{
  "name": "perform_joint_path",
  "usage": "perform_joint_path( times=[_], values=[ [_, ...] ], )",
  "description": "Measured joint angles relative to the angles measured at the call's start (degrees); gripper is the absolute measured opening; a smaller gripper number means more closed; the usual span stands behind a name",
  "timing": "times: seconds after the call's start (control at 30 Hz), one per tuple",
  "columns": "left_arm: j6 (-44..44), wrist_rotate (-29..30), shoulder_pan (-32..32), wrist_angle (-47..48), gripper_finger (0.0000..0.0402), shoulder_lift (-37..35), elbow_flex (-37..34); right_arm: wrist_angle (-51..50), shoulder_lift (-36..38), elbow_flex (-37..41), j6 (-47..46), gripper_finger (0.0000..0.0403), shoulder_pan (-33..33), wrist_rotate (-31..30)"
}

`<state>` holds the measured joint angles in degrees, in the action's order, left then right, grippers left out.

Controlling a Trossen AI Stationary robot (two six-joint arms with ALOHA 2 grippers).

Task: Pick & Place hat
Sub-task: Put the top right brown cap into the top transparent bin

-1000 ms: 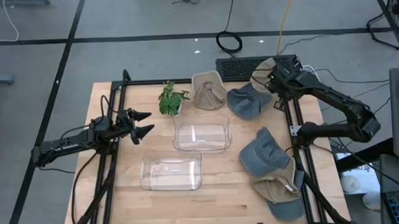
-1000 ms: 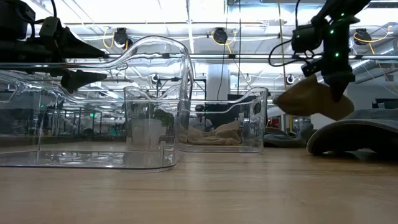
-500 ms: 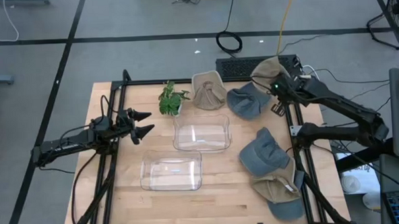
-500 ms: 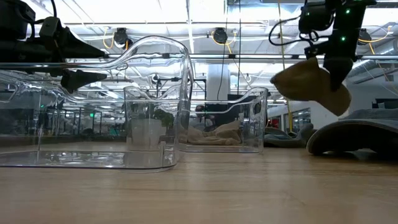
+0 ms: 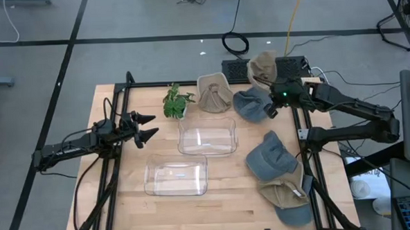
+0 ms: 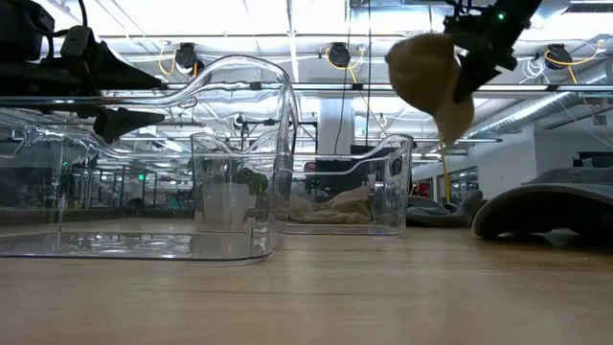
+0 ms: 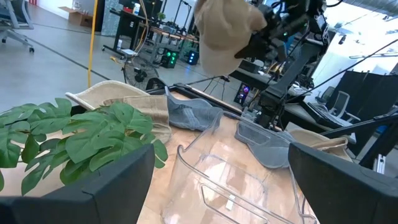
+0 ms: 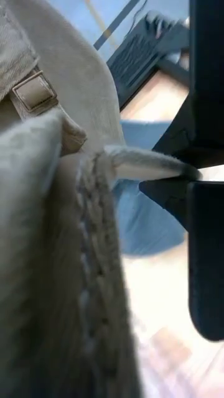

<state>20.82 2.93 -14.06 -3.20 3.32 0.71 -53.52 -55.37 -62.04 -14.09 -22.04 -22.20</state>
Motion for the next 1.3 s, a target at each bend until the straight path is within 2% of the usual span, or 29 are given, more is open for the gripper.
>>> perform_joint_path(
  times=[0.47, 0.7, 0.83, 0.97, 1.3],
  values=[
    [0.0, 0.0, 0.0, 0.0, 0.0379, 0.0, 0.0, 19.1, 0.0, 0.0, -6.8, 0.0000, 14.1, 0.0],
    [0.0, 0.0, 0.0, 0.0, 0.0379, 0.0, 0.0, 31.2, -0.1, 0.0, -2.6, 0.0000, 21.0, -0.1],
    [0.0, 0.0, 0.0, 0.0, 0.0379, 0.0, 0.0, 37.2, -0.1, 0.0, -1.5, 0.0000, 23.0, -0.2],
    [0.1, 0.0, 0.0, -1.0, 0.0379, 0.0, 0.0, 41.8, -1.3, 0.0, 3.3, 0.0000, 24.7, 0.0],
    [0.8, 0.0, 0.0, -7.6, 0.0379, 0.0, 0.0, 59.9, -8.3, 0.0, 7.5, 0.0000, 26.7, -0.1]
  ],
)
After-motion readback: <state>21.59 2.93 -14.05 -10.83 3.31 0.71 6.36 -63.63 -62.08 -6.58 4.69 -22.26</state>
